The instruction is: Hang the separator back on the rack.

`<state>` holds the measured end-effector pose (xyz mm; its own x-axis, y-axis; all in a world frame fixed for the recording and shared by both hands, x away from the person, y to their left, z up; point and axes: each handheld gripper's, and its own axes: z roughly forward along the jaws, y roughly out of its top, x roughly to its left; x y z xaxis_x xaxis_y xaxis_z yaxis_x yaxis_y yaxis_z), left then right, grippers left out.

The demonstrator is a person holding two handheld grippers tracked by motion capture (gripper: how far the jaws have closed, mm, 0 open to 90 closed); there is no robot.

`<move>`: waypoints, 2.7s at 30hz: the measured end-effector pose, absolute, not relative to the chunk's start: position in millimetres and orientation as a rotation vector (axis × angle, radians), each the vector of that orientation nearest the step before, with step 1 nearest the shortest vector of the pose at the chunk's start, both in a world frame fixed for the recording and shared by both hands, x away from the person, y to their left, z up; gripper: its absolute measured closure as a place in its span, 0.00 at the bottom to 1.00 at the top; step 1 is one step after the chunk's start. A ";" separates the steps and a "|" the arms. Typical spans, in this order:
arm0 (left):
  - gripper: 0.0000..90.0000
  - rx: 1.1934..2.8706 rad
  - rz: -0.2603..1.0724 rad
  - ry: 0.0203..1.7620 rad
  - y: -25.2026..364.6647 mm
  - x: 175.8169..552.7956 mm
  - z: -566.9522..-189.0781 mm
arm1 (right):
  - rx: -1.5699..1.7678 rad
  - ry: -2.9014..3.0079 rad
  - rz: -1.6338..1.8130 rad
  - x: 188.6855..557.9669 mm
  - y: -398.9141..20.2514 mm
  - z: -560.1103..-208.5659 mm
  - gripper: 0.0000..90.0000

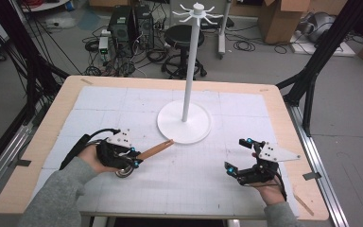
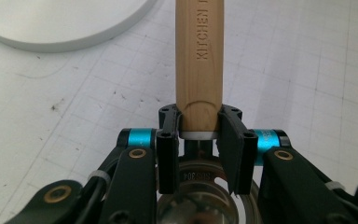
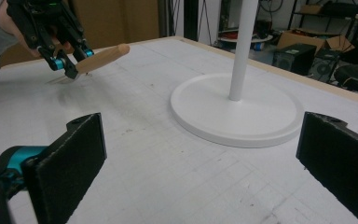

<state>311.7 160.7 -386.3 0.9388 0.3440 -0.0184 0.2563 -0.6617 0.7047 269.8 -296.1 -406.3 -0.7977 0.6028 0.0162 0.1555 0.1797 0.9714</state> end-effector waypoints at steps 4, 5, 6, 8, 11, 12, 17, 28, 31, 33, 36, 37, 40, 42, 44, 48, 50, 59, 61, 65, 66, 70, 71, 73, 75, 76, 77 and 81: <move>0.77 2.281 0.157 0.454 162.9 310.4 -383.0 | 0.717 2.092 1.655 269.9 -296.0 -406.3 0.01; 0.77 2.256 0.162 0.465 163.4 309.8 -382.9 | 0.720 2.089 1.660 270.0 -296.3 -406.1 0.01; 0.77 2.233 0.164 0.480 164.2 309.6 -382.7 | 0.721 2.088 1.660 270.0 -296.5 -406.1 0.01; 0.77 2.194 0.172 0.497 166.5 309.4 -382.4 | 0.718 2.087 1.659 269.9 -296.9 -405.9 0.01; 0.77 2.157 0.191 0.513 168.8 307.7 -380.5 | 0.718 2.086 1.661 269.9 -296.4 -405.9 0.01; 0.77 2.141 0.191 0.520 168.3 306.4 -380.0 | 0.719 2.087 1.660 270.0 -296.2 -405.9 0.01; 0.77 2.099 0.235 0.511 166.1 302.4 -377.0 | 0.720 2.087 1.658 270.4 -296.4 -406.0 0.01; 0.77 2.006 0.299 0.571 171.2 303.2 -368.6 | 0.713 2.088 1.656 270.8 -295.5 -406.1 0.01; 0.77 1.983 0.295 0.595 171.9 303.7 -366.3 | 0.712 2.085 1.655 270.8 -295.6 -406.0 0.01; 0.77 1.986 0.292 0.612 170.1 303.2 -364.3 | 0.713 2.086 1.654 271.0 -295.6 -406.1 0.01; 0.77 1.977 0.302 0.617 167.0 302.4 -360.6 | 0.717 2.090 1.654 270.6 -295.2 -406.1 0.01; 0.77 1.969 0.306 0.619 166.2 302.4 -359.3 | 0.712 2.086 1.653 270.9 -295.3 -406.0 0.01; 0.77 1.938 0.313 0.634 164.2 303.3 -355.2 | 0.713 2.085 1.655 270.8 -295.5 -405.8 0.01; 0.77 1.930 0.319 0.650 163.1 303.9 -352.0 | 0.719 2.086 1.660 270.8 -295.6 -405.8 0.01; 0.77 1.916 0.325 0.652 161.9 305.0 -348.1 | 0.715 2.082 1.666 271.1 -294.7 -405.6 0.01; 0.77 1.880 0.329 0.648 159.5 306.0 -341.8 | 0.704 2.089 1.663 270.9 -293.3 -405.6 0.01; 0.77 1.864 0.331 0.641 159.2 306.4 -338.3 | 0.710 2.086 1.670 270.5 -293.5 -405.4 0.01; 0.77 1.796 0.355 0.623 167.8 307.8 -321.6 | 0.713 2.077 1.677 270.3 -294.3 -404.8 0.01; 0.77 1.782 0.356 0.617 170.2 308.0 -318.1 | 0.710 2.078 1.674 270.5 -294.3 -404.9 0.01; 0.77 1.768 0.353 0.610 173.5 309.3 -313.5 | 0.708 2.081 1.665 270.3 -294.2 -404.9 0.01; 0.77 1.766 0.358 0.613 174.4 309.6 -312.3 | 0.709 2.080 1.667 270.3 -294.2 -404.9 0.01; 0.77 1.748 0.365 0.605 176.1 311.9 -308.9 | 0.707 2.080 1.670 270.0 -293.9 -404.7 0.01; 0.77 1.745 0.359 0.607 176.8 312.7 -308.3 | 0.708 2.080 1.670 269.9 -294.0 -404.6 0.01; 0.77 1.731 0.364 0.604 177.7 314.0 -307.6 | 0.704 2.078 1.673 269.9 -293.9 -404.5 0.01; 0.77 1.738 0.365 0.600 177.8 315.1 -306.2 | 0.702 2.080 1.673 269.8 -293.9 -404.4 0.01; 0.77 1.740 0.367 0.595 177.4 315.6 -305.4 | 0.701 2.079 1.674 269.9 -293.9 -404.5 0.01; 0.77 1.742 0.365 0.589 177.0 316.0 -304.4 | 0.700 2.079 1.673 269.9 -293.9 -404.5 0.01; 0.77 1.742 0.365 0.574 175.5 317.5 -297.8 | 0.700 2.079 1.673 269.9 -293.8 -404.4 0.01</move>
<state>317.5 175.5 -297.8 0.8287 0.5566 -0.0583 0.1838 -0.1724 0.9677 269.9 -293.8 -404.4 -0.8036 0.5950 0.0153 0.1423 0.1671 0.9756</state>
